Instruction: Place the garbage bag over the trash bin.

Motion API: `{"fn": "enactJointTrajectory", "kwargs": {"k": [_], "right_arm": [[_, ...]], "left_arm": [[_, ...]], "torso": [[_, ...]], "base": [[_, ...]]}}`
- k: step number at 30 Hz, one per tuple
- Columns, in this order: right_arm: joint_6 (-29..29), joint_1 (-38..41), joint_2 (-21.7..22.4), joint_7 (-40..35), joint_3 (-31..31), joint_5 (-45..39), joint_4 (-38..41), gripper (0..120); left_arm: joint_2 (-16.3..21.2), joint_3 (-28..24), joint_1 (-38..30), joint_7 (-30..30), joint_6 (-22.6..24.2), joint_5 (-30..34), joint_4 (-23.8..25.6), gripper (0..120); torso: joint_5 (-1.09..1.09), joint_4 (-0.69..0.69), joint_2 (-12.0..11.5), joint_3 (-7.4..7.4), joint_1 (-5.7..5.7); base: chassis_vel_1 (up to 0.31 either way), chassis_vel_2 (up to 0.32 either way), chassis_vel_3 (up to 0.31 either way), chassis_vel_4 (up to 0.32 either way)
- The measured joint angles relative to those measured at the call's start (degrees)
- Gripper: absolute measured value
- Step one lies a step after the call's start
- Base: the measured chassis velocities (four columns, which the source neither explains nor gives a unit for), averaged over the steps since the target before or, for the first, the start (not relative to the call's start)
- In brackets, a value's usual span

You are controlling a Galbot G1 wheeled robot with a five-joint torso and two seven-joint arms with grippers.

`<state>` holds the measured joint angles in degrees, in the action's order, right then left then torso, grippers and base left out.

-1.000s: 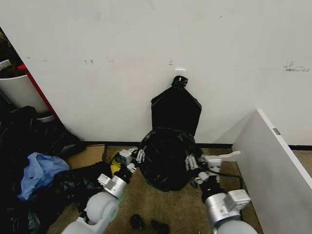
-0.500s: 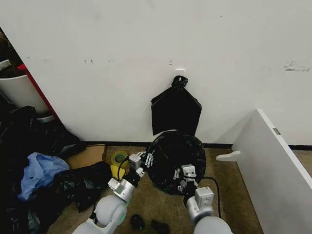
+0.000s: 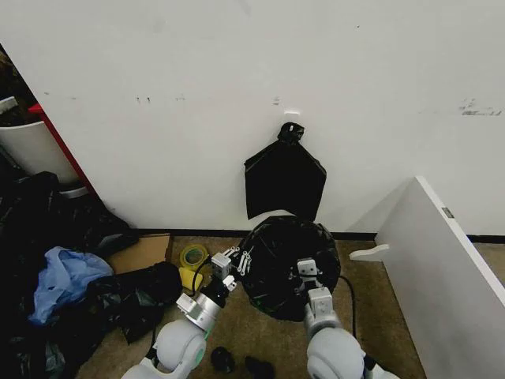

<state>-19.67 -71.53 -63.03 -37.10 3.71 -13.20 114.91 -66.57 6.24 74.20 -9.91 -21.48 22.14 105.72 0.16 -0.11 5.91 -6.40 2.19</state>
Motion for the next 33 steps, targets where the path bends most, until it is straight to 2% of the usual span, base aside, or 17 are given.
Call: {"fn": "enactJointTrajectory", "kwargs": {"k": [4,9,12,16,23,33], "right_arm": [[0.4,0.2,0.1,0.1,-0.5,1.9,-1.4,0],[6.7,-0.9,0.0,3.0,-1.7,5.4,-1.6,0],[8.3,-2.5,0.6,4.9,-1.9,4.6,0.7,0],[5.5,-4.3,1.7,5.5,-0.6,-3.6,5.9,0],[-0.9,-2.5,0.8,4.3,0.6,-12.3,6.5,0],[-1.4,-1.9,0.5,4.6,0.0,-11.4,5.1,0]], "left_arm": [[0.3,0.0,0.1,-0.7,0.0,0.0,0.2,5],[0.5,0.2,0.1,-1.1,0.0,-0.3,-0.2,5],[0.6,0.3,0.0,-1.2,-0.1,-0.7,-0.9,5],[0.7,0.4,-0.3,-1.3,-0.5,-0.9,-1.6,5],[0.8,0.4,-0.1,-1.7,-0.7,-1.2,-1.2,5],[1.0,0.7,0.4,-2.1,-1.0,-1.4,-1.1,5]], "torso": [[0.00,0.00,0.0,0.00,0.00],[0.01,0.00,0.0,0.00,0.00],[-0.01,-0.01,0.0,0.00,0.00],[-0.01,-0.01,0.0,0.00,0.00],[0.00,0.00,0.0,0.00,0.00],[0.00,0.00,0.0,0.00,0.00]], "base": [[0.000,0.000,0.000,0.000],[0.000,0.000,0.000,0.000],[0.000,0.000,0.000,0.000],[0.000,0.000,0.000,0.000],[0.000,0.000,0.000,0.000],[0.000,0.000,0.000,0.000]]}}
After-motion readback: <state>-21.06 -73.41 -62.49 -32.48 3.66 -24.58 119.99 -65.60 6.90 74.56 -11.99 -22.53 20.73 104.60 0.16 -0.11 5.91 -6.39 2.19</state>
